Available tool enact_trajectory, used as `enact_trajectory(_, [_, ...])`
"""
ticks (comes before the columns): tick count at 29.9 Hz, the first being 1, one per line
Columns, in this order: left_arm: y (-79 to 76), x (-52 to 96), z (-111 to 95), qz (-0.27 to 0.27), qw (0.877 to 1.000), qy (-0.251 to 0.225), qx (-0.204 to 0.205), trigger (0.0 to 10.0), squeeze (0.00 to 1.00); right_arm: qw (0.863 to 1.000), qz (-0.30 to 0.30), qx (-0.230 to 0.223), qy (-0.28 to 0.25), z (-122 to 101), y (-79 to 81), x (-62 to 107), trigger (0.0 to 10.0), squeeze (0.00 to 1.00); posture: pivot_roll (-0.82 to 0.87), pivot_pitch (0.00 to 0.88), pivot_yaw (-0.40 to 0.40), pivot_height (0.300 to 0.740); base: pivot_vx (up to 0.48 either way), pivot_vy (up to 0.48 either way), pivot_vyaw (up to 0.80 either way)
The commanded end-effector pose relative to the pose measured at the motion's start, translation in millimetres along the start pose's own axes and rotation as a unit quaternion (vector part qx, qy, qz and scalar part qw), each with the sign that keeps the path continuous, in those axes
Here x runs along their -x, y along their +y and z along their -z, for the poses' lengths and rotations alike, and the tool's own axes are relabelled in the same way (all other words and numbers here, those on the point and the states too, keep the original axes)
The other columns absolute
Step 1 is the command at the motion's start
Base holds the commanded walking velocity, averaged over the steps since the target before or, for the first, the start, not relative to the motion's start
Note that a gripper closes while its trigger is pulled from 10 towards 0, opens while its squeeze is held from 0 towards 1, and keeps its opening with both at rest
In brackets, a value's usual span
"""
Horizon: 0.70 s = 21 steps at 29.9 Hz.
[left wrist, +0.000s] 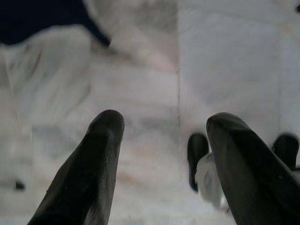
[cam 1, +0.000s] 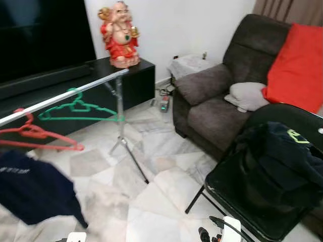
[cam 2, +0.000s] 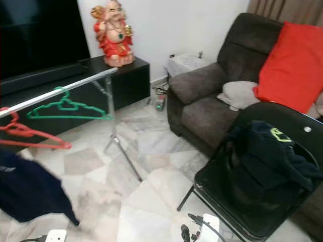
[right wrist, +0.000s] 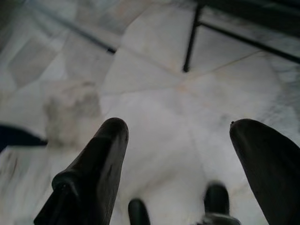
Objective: Hang hanger
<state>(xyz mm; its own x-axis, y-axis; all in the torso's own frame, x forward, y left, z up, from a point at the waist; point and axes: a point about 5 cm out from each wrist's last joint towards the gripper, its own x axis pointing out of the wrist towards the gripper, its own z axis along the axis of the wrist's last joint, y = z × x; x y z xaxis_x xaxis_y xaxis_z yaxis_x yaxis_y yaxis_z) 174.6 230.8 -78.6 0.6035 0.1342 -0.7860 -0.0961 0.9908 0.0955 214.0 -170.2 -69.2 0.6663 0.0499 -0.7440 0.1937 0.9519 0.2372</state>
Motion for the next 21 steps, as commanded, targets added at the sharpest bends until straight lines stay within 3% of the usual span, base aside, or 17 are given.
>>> enact_trajectory(1, [-4.9,-0.4,0.9,0.006,1.0,0.004,0.002,10.0,0.0,1.0,0.012,-0.005,0.004,1.6,-6.8,1.4,10.0,0.0,0.12,0.0,-0.002,0.74,0.307,0.0,-0.7])
enact_trajectory(21, [-4.5,0.7,7.0,-0.002,1.0,0.014,0.018,10.0,0.0,1.0,0.003,0.004,0.004,3.8,-4.8,1.6,10.0,0.0,0.11,0.0,0.011,0.74,0.0,0.0,-0.7])
